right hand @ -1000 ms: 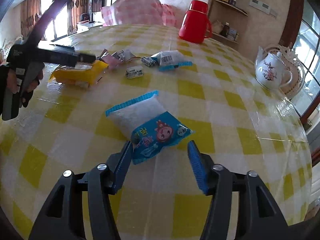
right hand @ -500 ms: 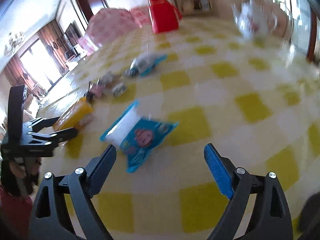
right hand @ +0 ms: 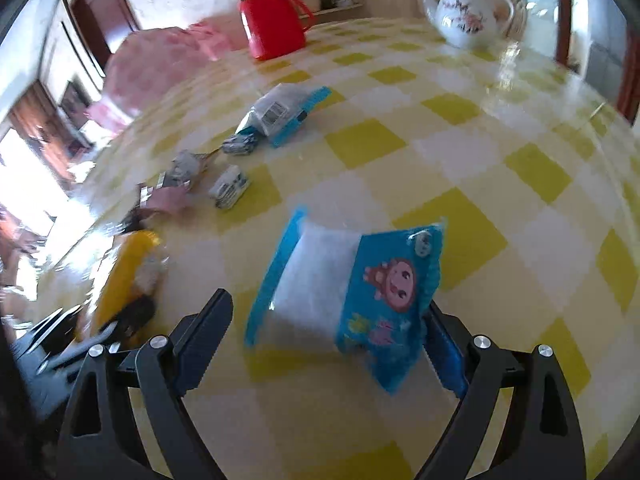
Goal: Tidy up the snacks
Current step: 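Grasp the yellow bread loaf with the left tool while the right grasps the blue candy bag, then lift the bread loaf and candy bag and carry them toward the white box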
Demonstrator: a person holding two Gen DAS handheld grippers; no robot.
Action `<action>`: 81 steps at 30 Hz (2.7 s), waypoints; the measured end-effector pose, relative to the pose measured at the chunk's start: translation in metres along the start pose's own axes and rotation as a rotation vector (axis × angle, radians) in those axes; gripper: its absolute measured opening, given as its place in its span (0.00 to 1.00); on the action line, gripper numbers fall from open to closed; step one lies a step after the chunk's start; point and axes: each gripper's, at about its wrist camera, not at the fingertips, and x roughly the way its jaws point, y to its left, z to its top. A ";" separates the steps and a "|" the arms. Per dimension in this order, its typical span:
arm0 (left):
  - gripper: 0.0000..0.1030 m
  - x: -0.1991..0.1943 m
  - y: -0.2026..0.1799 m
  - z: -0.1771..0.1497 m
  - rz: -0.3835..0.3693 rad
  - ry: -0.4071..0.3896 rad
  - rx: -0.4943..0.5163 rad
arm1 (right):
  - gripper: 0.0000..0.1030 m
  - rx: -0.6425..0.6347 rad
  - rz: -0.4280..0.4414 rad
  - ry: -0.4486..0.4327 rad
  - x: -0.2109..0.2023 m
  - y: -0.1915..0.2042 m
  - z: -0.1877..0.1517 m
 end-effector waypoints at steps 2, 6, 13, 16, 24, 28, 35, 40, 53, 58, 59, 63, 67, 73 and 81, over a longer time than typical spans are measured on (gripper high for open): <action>0.49 0.000 -0.002 -0.001 0.007 -0.006 0.001 | 0.85 -0.084 -0.088 0.004 0.011 0.014 0.004; 0.49 0.000 -0.002 -0.003 0.004 -0.019 -0.006 | 0.61 -0.254 -0.073 -0.025 0.011 0.017 0.006; 0.48 0.000 -0.003 -0.003 0.008 -0.025 -0.010 | 0.56 -0.271 -0.085 -0.145 -0.023 -0.011 -0.004; 0.47 -0.001 -0.003 -0.004 0.002 -0.035 -0.018 | 0.56 -0.238 -0.011 -0.185 -0.036 -0.015 -0.010; 0.47 -0.019 -0.003 -0.013 0.016 -0.105 -0.071 | 0.56 -0.194 0.098 -0.264 -0.063 -0.007 -0.018; 0.47 -0.039 -0.001 -0.020 0.026 -0.178 -0.112 | 0.56 -0.199 0.136 -0.295 -0.077 -0.001 -0.027; 0.47 -0.080 0.000 -0.040 0.045 -0.340 -0.190 | 0.56 -0.215 0.193 -0.358 -0.100 0.007 -0.039; 0.47 -0.105 0.005 -0.054 0.034 -0.450 -0.253 | 0.56 -0.179 0.199 -0.396 -0.116 -0.006 -0.050; 0.47 -0.151 0.013 -0.090 0.006 -0.609 -0.363 | 0.56 -0.130 0.222 -0.485 -0.148 -0.030 -0.076; 0.47 -0.180 0.019 -0.114 0.015 -0.658 -0.397 | 0.56 -0.122 0.274 -0.493 -0.156 -0.032 -0.082; 0.47 -0.186 0.018 -0.120 0.023 -0.663 -0.392 | 0.56 -0.124 0.283 -0.489 -0.157 -0.032 -0.083; 0.47 -0.200 0.018 -0.134 0.050 -0.659 -0.376 | 0.56 -0.141 0.329 -0.494 -0.167 -0.028 -0.092; 0.47 -0.216 0.021 -0.146 0.058 -0.655 -0.371 | 0.56 -0.143 0.366 -0.502 -0.179 -0.026 -0.101; 0.47 -0.244 0.024 -0.165 0.078 -0.674 -0.350 | 0.56 -0.197 0.409 -0.520 -0.204 -0.008 -0.117; 0.47 -0.292 0.056 -0.214 0.152 -0.690 -0.338 | 0.56 -0.381 0.526 -0.506 -0.238 0.059 -0.159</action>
